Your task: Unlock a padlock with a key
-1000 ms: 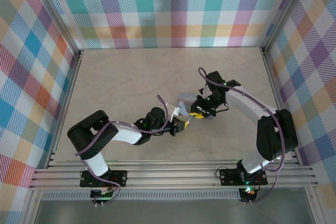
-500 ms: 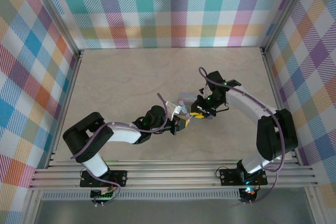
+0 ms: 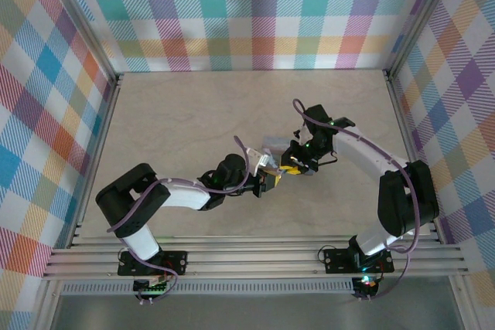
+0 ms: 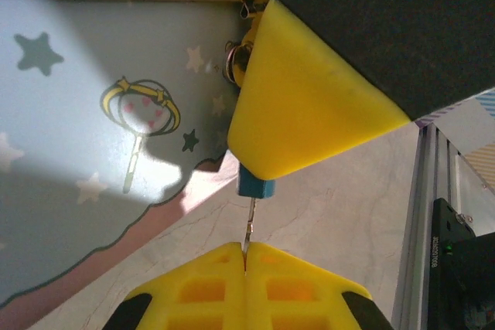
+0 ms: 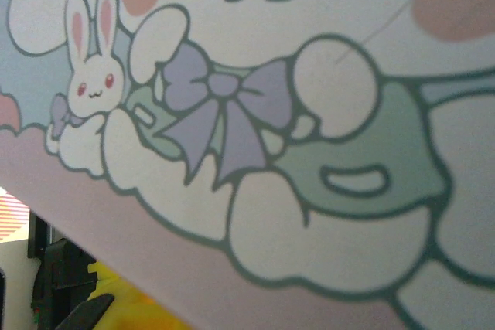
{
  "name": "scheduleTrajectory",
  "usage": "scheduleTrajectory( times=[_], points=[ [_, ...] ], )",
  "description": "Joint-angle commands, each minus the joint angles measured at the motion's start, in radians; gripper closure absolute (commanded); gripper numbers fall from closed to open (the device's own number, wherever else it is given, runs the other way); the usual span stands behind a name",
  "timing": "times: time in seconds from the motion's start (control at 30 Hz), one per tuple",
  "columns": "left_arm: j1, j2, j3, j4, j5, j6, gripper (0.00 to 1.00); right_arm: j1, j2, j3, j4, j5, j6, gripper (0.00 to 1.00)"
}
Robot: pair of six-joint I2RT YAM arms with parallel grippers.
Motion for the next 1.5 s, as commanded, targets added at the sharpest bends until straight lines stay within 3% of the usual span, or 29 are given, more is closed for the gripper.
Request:
scheduleTrajectory(
  times=[0.0, 0.23, 0.4, 0.57, 0.77, 1.03, 1.23, 1.3, 1.4, 1.47],
  points=[
    [-0.013, 0.017, 0.042, 0.040, -0.018, 0.018, 1.00, 0.001, -0.008, 0.007, 0.009, -0.046, -0.009, 1.00],
    [-0.012, 0.057, 0.034, 0.167, -0.034, -0.048, 1.00, 0.001, -0.033, -0.067, 0.080, -0.072, 0.044, 1.00],
    [-0.010, 0.111, 0.068, 0.305, 0.049, -0.168, 1.00, 0.003, -0.007, -0.069, 0.115, -0.093, 0.057, 1.00],
    [-0.004, 0.092, 0.036, 0.316, 0.025, -0.092, 1.00, 0.012, 0.070, -0.053, 0.152, -0.108, 0.036, 1.00],
    [-0.062, 0.088, -0.079, 0.326, -0.121, 0.089, 1.00, 0.025, 0.069, -0.105, 0.189, -0.134, 0.060, 1.00],
    [-0.264, 0.168, -0.091, 0.335, -0.474, 0.297, 1.00, 0.054, 0.056, -0.148, 0.236, -0.166, 0.132, 1.00],
    [-0.320, 0.212, -0.099, 0.371, -0.617, 0.314, 1.00, 0.084, 0.046, -0.185, 0.257, -0.136, 0.156, 0.85],
    [-0.321, 0.221, -0.116, 0.399, -0.621, 0.296, 1.00, 0.091, 0.025, -0.240, 0.284, -0.117, 0.180, 0.78],
    [-0.334, 0.217, -0.134, 0.405, -0.593, 0.277, 1.00, 0.091, 0.010, -0.277, 0.284, -0.096, 0.165, 0.57],
    [-0.340, 0.193, -0.125, 0.352, -0.575, 0.272, 1.00, 0.096, -0.011, -0.286, 0.295, -0.089, 0.186, 0.53]
  ],
)
